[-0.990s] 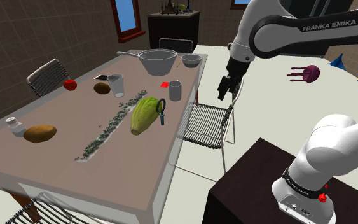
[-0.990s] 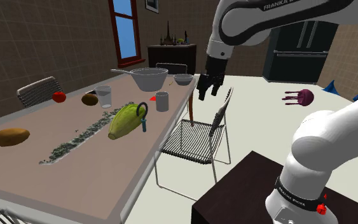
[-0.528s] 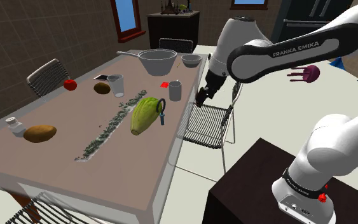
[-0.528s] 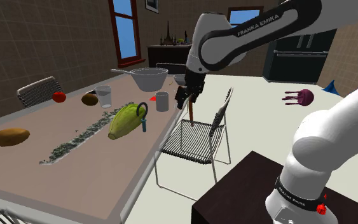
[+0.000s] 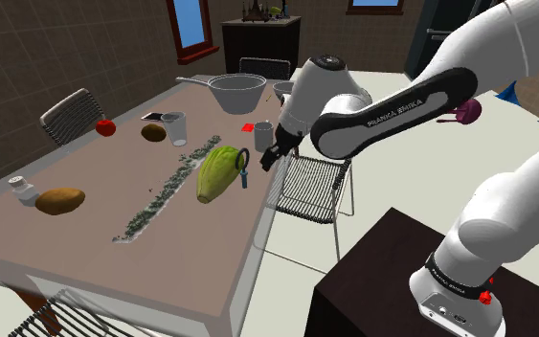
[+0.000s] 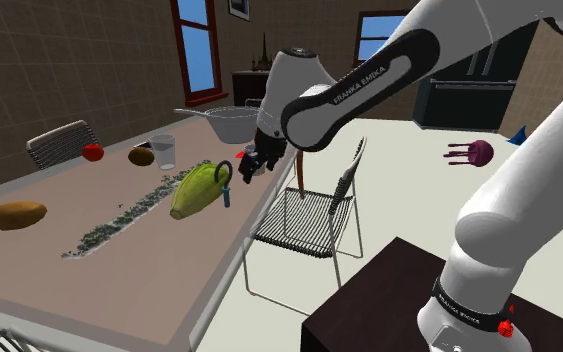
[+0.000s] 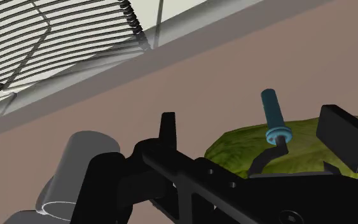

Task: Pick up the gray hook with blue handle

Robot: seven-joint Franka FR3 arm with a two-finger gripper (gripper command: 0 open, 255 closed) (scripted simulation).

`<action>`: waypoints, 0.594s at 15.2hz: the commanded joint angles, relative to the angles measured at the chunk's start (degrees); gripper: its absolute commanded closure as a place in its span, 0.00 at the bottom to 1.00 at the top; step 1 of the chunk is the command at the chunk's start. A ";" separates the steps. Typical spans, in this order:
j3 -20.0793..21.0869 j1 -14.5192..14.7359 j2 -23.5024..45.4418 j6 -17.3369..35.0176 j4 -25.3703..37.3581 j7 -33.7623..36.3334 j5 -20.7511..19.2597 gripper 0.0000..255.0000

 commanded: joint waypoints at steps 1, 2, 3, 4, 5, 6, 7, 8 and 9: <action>3.51 -2.67 4.21 3.98 2.15 4.95 -5.51 0.00; 5.43 -4.26 6.34 5.51 3.40 8.15 -9.17 0.00; 7.37 -5.93 8.54 6.77 4.82 11.81 -13.47 0.00; 9.28 -7.62 10.84 7.72 6.42 15.93 -18.41 0.00; 10.98 -9.09 13.26 8.30 8.24 20.49 -23.97 0.00; 12.47 -10.30 15.80 8.46 10.26 25.30 -29.91 0.00; 12.52 -10.22 16.70 8.41 11.00 26.97 -32.01 0.00; 12.34 -10.16 17.32 8.80 10.90 28.31 -33.60 0.00; 12.22 -10.15 17.96 9.17 10.83 29.69 -35.23 0.00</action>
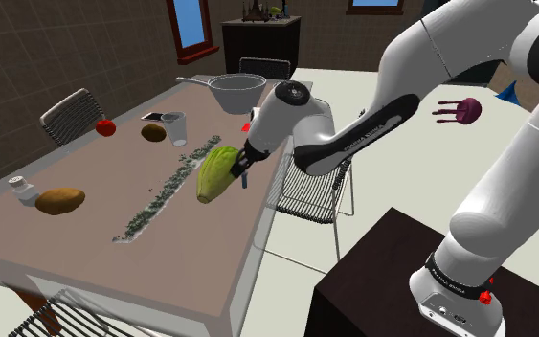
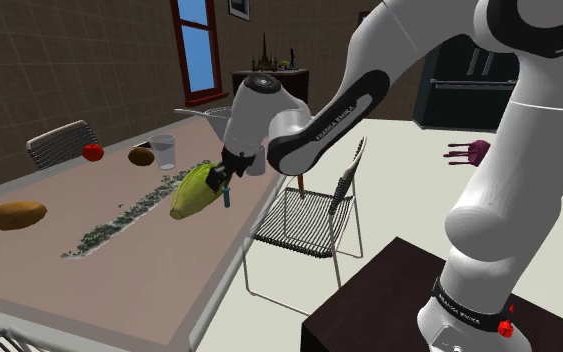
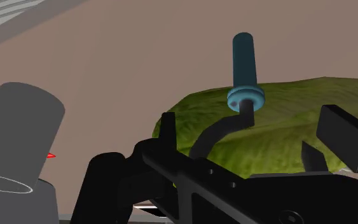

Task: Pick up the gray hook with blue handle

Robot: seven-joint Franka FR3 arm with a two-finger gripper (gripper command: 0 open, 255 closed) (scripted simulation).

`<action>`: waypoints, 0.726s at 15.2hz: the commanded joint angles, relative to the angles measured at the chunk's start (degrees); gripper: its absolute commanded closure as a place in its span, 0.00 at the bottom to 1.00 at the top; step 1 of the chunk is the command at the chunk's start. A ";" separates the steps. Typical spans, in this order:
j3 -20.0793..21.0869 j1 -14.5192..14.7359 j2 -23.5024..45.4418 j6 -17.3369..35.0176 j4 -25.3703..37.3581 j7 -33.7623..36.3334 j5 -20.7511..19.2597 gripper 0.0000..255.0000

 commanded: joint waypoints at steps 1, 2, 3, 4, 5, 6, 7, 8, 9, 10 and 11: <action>-0.01 -0.29 1.68 0.87 0.17 3.54 -4.37 0.00; -0.15 -0.28 2.34 1.19 0.15 4.98 -6.08 0.00; -0.29 -0.26 3.02 1.48 0.15 6.45 -7.82 0.00; -0.48 -0.20 3.70 1.75 0.18 7.94 -9.59 0.00; -0.81 -0.07 4.80 2.12 0.26 10.33 -12.42 0.00; -0.86 -0.01 4.80 2.12 0.26 10.32 -12.42 0.00; -0.89 0.02 4.79 2.13 0.25 10.32 -12.41 0.00; -0.88 0.03 4.82 2.11 0.28 10.37 -12.46 1.00; -0.85 0.04 4.73 2.10 0.23 10.31 -12.34 1.00; -0.87 0.03 4.75 2.12 0.23 10.32 -12.37 1.00; -0.87 0.03 4.76 2.12 0.24 10.31 -12.37 1.00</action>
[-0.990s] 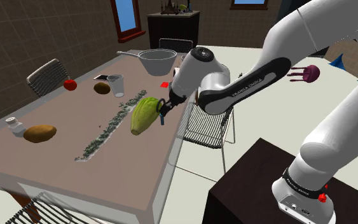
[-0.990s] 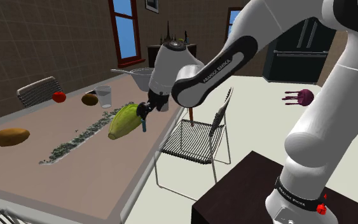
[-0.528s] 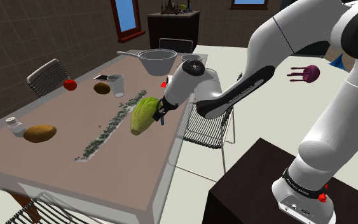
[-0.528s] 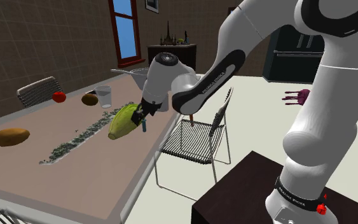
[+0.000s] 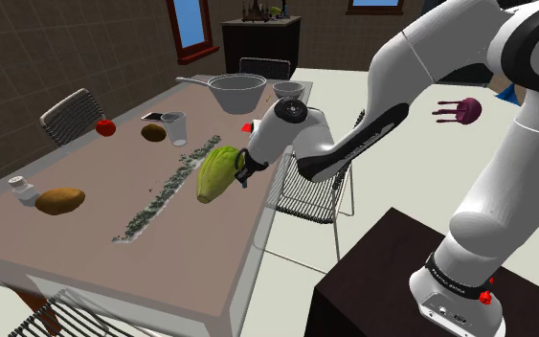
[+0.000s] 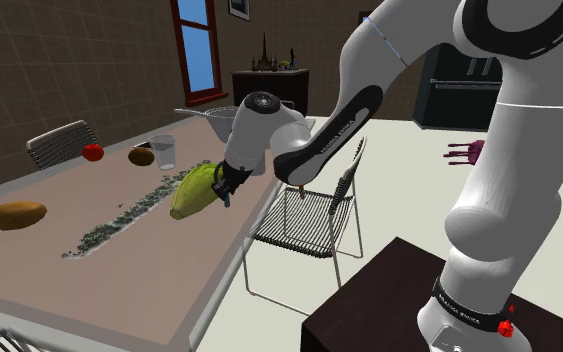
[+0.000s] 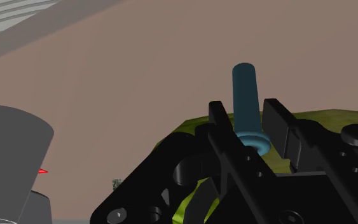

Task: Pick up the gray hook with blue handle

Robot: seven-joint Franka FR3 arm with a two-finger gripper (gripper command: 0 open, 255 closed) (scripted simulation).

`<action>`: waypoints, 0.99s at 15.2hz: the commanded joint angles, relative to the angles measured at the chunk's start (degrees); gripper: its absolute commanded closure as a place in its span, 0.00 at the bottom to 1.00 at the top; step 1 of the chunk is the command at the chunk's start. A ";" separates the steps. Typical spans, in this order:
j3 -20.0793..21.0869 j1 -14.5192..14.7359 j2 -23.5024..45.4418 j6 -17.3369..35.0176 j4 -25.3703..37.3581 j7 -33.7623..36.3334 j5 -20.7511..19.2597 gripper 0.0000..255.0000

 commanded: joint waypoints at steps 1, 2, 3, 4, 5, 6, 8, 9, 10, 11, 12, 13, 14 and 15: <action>-0.01 0.00 0.02 0.00 -0.01 0.04 -0.05 1.00; -0.01 0.00 0.02 -0.01 -0.01 0.03 -0.04 1.00; -0.01 0.00 0.00 0.00 -0.03 0.03 -0.03 1.00; -0.01 0.00 0.01 0.00 -0.02 0.04 -0.04 1.00; -0.01 0.00 0.02 0.00 -0.02 0.07 -0.07 1.00; -0.03 -0.01 0.06 0.00 0.02 0.05 -0.09 1.00; 0.49 -0.27 -1.32 -0.49 -0.08 -2.96 3.48 1.00; 0.69 -0.35 -2.00 -0.77 -0.09 -4.44 5.24 1.00; 0.86 -0.40 -2.67 -1.07 -0.09 -5.90 6.97 1.00; 0.99 -0.40 -3.33 -1.40 -0.05 -7.33 8.67 1.00; 1.07 -0.37 -3.98 -1.75 0.00 -8.73 10.33 1.00; 1.10 -0.28 -4.61 -2.13 0.08 -10.09 11.94 1.00; 1.11 -0.17 -5.22 -2.54 0.19 -11.41 13.50 1.00; 1.09 -0.05 -5.82 -2.97 0.32 -12.68 15.00 1.00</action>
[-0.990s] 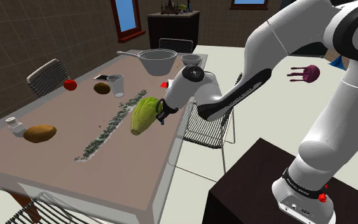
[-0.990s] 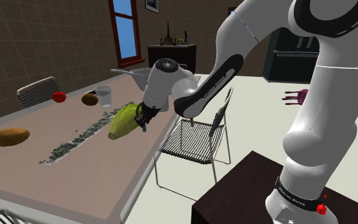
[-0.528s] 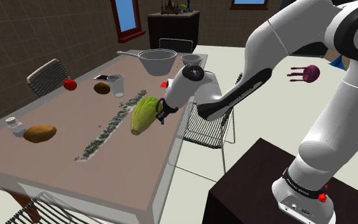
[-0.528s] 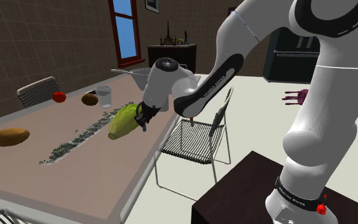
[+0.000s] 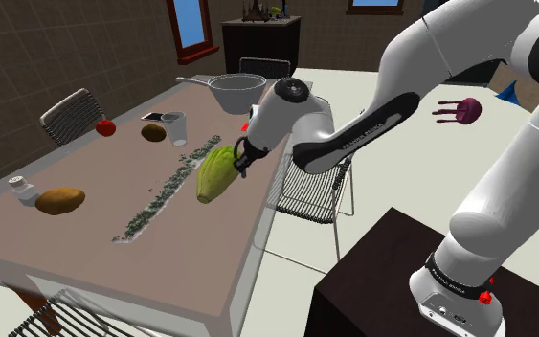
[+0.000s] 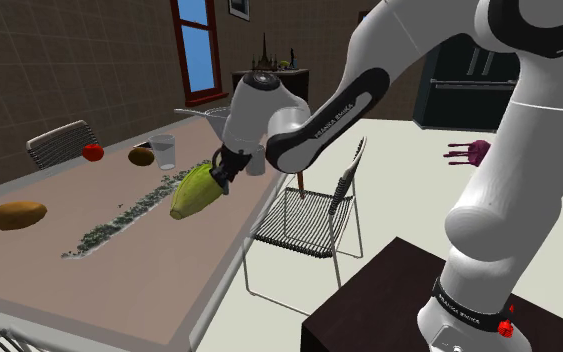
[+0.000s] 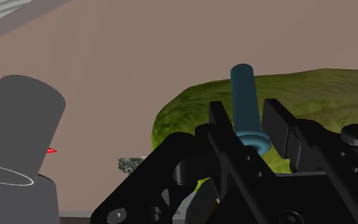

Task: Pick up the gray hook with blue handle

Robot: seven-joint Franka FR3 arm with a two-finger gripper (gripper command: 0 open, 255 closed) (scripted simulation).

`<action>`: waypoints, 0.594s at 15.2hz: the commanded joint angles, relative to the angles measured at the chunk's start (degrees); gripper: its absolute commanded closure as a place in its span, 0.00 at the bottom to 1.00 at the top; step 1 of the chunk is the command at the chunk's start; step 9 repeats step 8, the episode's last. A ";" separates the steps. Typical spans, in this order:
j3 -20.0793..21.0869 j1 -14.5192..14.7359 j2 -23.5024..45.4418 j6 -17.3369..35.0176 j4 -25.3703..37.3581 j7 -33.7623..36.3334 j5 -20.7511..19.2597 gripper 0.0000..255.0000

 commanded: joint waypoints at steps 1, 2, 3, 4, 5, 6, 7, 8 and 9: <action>0.00 0.27 -1.43 -0.87 0.09 -2.73 3.34 1.00; -0.07 0.44 -2.00 -1.35 0.27 -3.91 4.72 1.00; -0.18 0.64 -2.54 -1.85 0.48 -5.04 6.04 1.00; -0.30 0.85 -3.07 -2.37 0.70 -6.12 7.30 1.00; -0.45 1.07 -3.57 -2.91 0.95 -7.15 8.49 1.00; -0.62 1.30 -4.06 -3.47 1.22 -8.14 9.62 1.00; -0.65 1.35 -4.13 -3.56 1.26 -8.28 9.78 1.00; -0.65 1.35 -4.14 -3.56 1.26 -8.28 9.78 1.00; -0.65 1.35 -4.14 -3.56 1.26 -8.28 9.78 1.00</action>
